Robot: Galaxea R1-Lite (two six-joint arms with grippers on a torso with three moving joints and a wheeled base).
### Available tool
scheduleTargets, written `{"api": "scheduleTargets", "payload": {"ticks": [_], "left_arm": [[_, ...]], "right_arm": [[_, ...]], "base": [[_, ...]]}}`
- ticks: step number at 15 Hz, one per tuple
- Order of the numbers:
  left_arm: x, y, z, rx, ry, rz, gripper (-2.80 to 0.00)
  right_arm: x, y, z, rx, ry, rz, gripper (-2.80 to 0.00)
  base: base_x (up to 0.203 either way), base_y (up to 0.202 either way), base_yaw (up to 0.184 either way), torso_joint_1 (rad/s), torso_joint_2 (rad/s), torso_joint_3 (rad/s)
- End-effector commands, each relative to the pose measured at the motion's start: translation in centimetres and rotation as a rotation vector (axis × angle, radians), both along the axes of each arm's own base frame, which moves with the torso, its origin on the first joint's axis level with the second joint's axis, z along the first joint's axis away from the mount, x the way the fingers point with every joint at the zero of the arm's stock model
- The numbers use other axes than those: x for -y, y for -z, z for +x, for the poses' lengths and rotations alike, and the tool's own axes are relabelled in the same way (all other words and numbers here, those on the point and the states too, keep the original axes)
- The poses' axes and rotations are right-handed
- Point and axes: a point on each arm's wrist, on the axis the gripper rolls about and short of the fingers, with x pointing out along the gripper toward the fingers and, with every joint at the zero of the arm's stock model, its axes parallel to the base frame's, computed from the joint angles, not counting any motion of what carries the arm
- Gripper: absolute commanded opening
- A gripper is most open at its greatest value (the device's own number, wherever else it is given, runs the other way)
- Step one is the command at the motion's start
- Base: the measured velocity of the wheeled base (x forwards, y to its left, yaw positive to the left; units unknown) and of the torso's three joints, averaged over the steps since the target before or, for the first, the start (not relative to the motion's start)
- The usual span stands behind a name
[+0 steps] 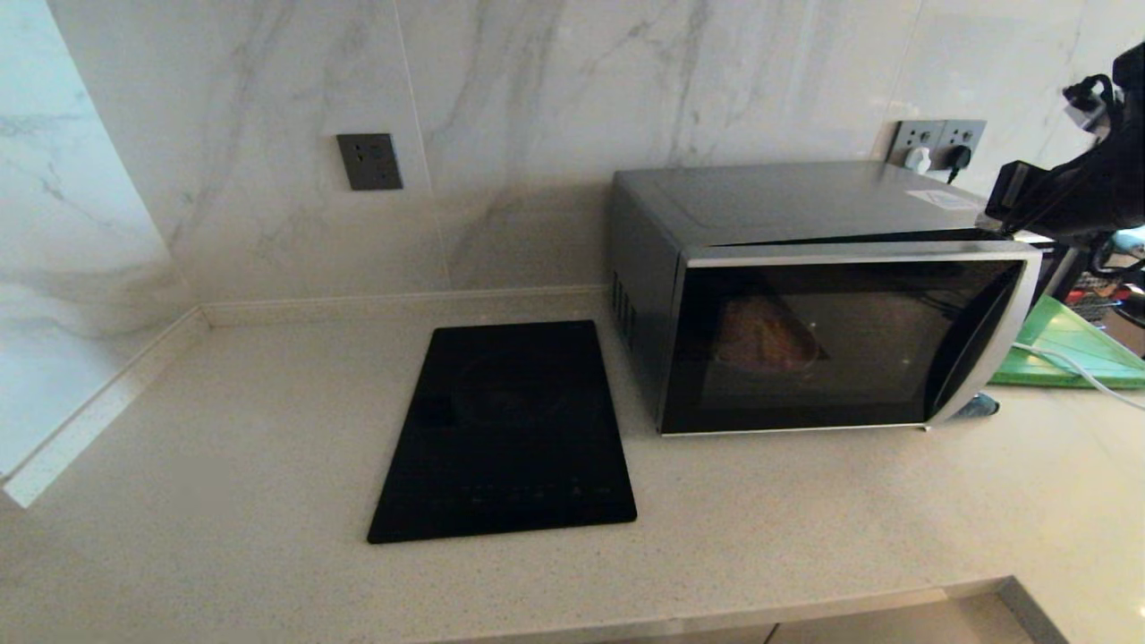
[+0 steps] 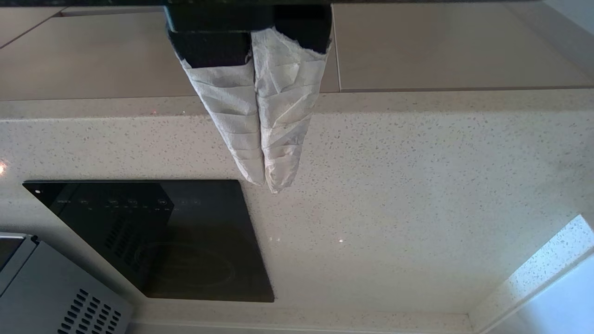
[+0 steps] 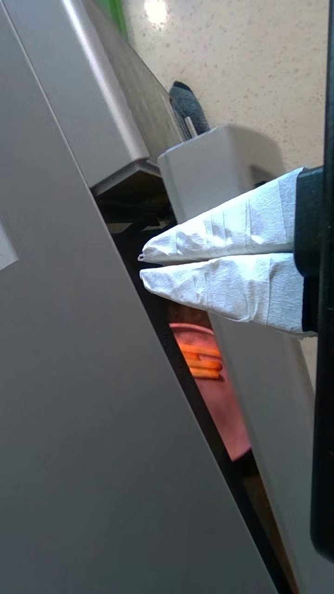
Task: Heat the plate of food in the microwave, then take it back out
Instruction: Open the microwave oven
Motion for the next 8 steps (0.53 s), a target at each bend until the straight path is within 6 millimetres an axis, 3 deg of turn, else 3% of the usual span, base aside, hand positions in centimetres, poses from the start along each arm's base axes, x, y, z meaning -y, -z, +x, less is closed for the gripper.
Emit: {"api": "scheduleTargets", "payload": {"ticks": [1, 5, 8], "left_arm": [[0.0, 0.0, 0.0, -0.001, -0.001, -0.001, -2.80], [0.0, 0.0, 0.0, -0.001, -0.001, -0.001, -2.80], [0.0, 0.0, 0.0, 0.000, -0.001, -0.001, -2.80]], "right_arm": [[0.2, 1.3, 1.0, -0.035, 0.011, 0.003, -2.80], [0.4, 1.1, 0.7, -0.038, 0.024, 0.000, -2.80], [0.1, 0.1, -1.2, -0.073, 0.029, -0.004, -2.80]], "base": [[0.000, 0.000, 0.000, 0.000, 0.00, 0.000], [0.000, 0.000, 0.000, 0.000, 0.00, 0.000], [0.000, 0.000, 0.000, 0.000, 0.00, 0.000]]}}
